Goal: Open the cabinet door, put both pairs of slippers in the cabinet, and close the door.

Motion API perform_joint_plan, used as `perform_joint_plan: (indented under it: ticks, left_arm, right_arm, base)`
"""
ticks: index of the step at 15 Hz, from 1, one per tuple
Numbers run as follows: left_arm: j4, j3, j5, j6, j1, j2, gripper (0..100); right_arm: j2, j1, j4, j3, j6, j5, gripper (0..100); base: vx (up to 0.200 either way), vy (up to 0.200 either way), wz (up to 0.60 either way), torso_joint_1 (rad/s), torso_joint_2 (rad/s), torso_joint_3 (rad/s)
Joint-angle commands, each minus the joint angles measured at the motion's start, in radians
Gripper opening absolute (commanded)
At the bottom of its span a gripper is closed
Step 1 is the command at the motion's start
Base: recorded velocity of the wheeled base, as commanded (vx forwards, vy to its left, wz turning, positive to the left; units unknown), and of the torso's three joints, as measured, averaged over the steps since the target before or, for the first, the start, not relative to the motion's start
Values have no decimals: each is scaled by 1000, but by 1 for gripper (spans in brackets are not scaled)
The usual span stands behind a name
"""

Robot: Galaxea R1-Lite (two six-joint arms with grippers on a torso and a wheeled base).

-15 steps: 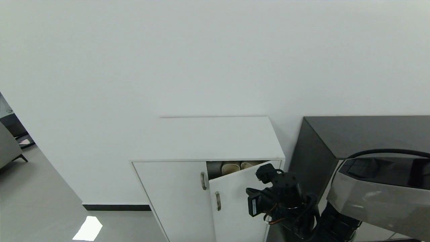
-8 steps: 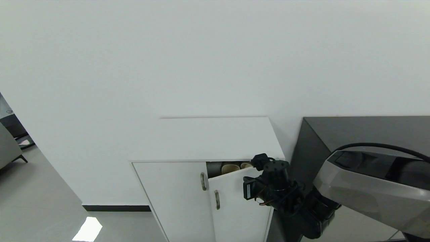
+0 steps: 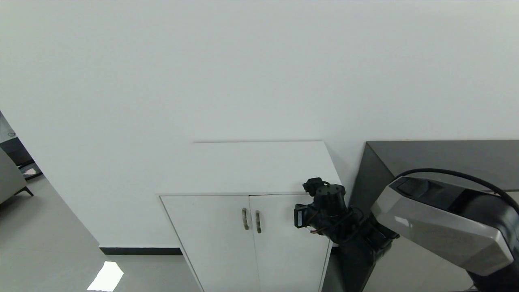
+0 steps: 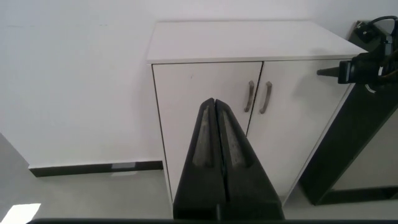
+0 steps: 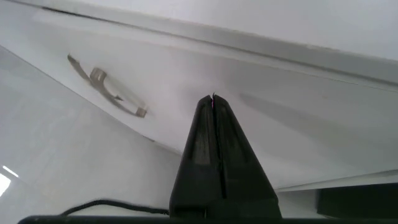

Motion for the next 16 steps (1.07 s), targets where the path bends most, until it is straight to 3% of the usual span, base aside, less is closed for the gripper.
perform_joint_plan:
  ticks: [1,16]
  left_arm:
    - [0,0,0,0,0,0,0]
    - [0,0,0,-2,0,0,0]
  right_arm:
    - [6,-3,1,-9,0,0,0]
    - [30,-12,8,-63,-28,-9,0]
  base:
    - [0,0,0,0,0,0]
    - [0,0,0,0,0,0]
